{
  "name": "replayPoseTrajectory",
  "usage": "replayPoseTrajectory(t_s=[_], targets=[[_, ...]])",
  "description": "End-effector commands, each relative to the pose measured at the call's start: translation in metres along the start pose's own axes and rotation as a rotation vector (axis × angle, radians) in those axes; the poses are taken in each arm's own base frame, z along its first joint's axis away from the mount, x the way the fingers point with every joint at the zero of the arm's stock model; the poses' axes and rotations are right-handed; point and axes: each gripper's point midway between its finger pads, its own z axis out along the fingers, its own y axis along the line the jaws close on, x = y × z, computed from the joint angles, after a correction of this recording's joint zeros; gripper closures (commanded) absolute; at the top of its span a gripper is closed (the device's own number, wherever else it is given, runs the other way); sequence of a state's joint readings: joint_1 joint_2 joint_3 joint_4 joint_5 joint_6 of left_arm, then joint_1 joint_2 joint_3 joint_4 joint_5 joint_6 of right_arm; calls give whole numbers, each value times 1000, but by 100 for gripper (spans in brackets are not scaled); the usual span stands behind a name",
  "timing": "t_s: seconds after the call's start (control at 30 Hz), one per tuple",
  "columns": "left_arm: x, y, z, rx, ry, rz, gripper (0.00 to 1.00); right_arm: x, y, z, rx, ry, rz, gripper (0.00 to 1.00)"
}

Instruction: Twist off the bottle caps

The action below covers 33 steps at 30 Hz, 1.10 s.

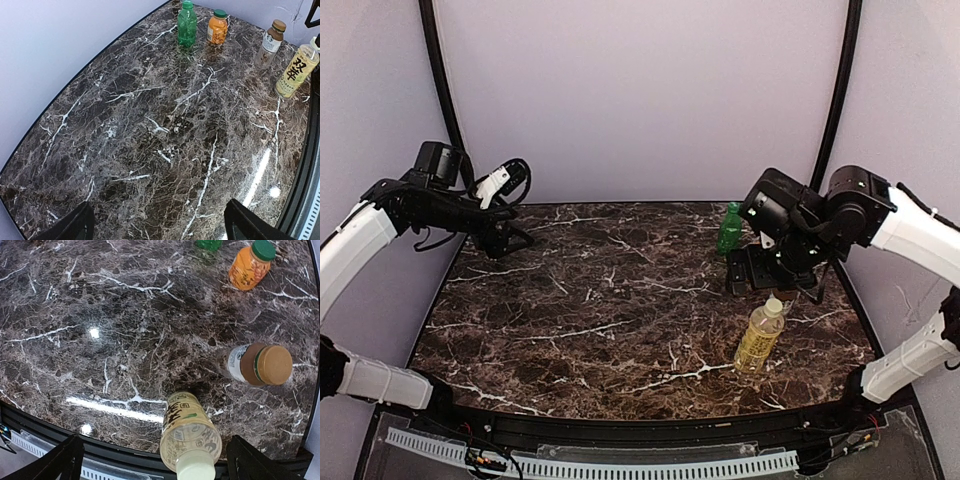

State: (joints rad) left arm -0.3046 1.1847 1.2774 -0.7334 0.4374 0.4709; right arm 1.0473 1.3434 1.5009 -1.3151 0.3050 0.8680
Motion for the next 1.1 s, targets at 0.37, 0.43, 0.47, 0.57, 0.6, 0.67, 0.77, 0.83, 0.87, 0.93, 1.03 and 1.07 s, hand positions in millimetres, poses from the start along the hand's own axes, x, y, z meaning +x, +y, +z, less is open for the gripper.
replayPoseTrajectory(t_s=[0.37,0.43,0.47,0.57,0.6,0.67,0.77,0.83,0.87,0.93,1.03,1.07], targets=[[6,-17,-4,72,30,-7,10,54,-73,2,218,71,117,21],[6,-18,-3,81,29,-9,10,52,-75,-1,211,50,134,30],[5,-18,-4,85,25,-9,10,51,-73,-1,207,51,133,31],[3,-19,-3,92,20,-8,9,54,-69,4,216,82,103,33],[3,-19,-3,92,19,-8,9,55,-68,6,223,95,95,34],[4,-18,-3,91,22,-5,9,59,-67,10,233,117,89,35],[5,-18,-2,89,27,0,9,62,-67,12,239,121,94,40],[5,-18,-2,91,29,1,9,60,-68,10,235,104,100,53],[5,-19,-2,95,30,1,9,58,-67,9,229,95,99,59],[5,-19,-1,98,28,-1,9,56,-64,9,214,87,95,62],[4,-19,-1,102,27,-3,9,59,-61,13,212,109,78,65],[4,-19,-1,103,28,-3,9,61,-61,14,215,119,78,63]])
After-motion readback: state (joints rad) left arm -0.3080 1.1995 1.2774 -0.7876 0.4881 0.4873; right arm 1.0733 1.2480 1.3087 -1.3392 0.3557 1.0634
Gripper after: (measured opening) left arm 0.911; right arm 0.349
